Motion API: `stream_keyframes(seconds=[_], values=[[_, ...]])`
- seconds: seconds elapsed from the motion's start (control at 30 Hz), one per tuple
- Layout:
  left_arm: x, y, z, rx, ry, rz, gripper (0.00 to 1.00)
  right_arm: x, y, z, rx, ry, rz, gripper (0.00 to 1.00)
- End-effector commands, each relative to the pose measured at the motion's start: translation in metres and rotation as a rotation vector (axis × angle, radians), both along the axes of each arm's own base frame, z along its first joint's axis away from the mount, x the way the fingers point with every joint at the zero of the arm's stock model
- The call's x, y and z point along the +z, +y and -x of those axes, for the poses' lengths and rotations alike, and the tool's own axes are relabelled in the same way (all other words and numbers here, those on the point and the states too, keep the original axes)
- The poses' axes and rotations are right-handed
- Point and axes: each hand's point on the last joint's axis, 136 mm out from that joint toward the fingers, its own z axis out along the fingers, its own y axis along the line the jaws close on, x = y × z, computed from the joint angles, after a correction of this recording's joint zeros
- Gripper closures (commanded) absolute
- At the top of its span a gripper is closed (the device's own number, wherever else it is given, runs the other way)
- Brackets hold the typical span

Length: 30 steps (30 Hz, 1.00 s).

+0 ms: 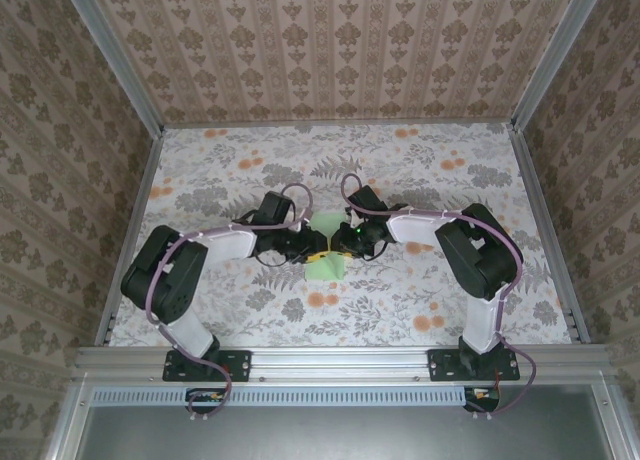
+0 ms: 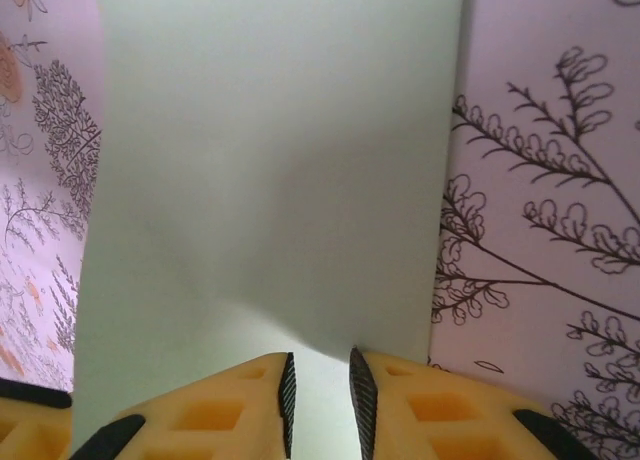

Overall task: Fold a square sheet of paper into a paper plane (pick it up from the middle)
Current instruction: Fold the triangle a second time at the center of the table.

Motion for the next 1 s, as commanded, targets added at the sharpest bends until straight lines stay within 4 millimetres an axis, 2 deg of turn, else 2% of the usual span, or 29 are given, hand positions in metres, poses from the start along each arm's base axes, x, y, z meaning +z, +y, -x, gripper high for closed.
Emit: stream_keyframes(seconds=[0.0, 0.13, 0.47, 0.67, 0.83, 0.97], values=[[0.012, -0.011, -0.01, -0.01, -0.029, 0.045, 0.67, -0.008, -0.007, 0.008, -0.015, 0.055, 0.037, 0.71], [0.009, -0.012, -0.011, -0.005, -0.022, 0.042, 0.58, -0.001, -0.01, 0.005, -0.037, 0.048, 0.013, 0.69], [0.003, -0.014, -0.016, -0.004, -0.021, 0.039, 0.5, 0.025, -0.044, 0.004, -0.103, -0.035, 0.009, 0.59], [0.0, -0.014, -0.017, -0.001, -0.014, 0.033, 0.53, 0.036, -0.034, 0.008, -0.057, -0.079, -0.084, 0.53], [-0.002, -0.013, -0.017, 0.002, -0.007, 0.024, 0.59, 0.046, -0.016, 0.01, 0.004, -0.109, -0.176, 0.53], [-0.004, -0.012, -0.017, 0.004, -0.004, 0.016, 0.62, 0.048, -0.009, 0.009, 0.017, -0.116, -0.202, 0.55]])
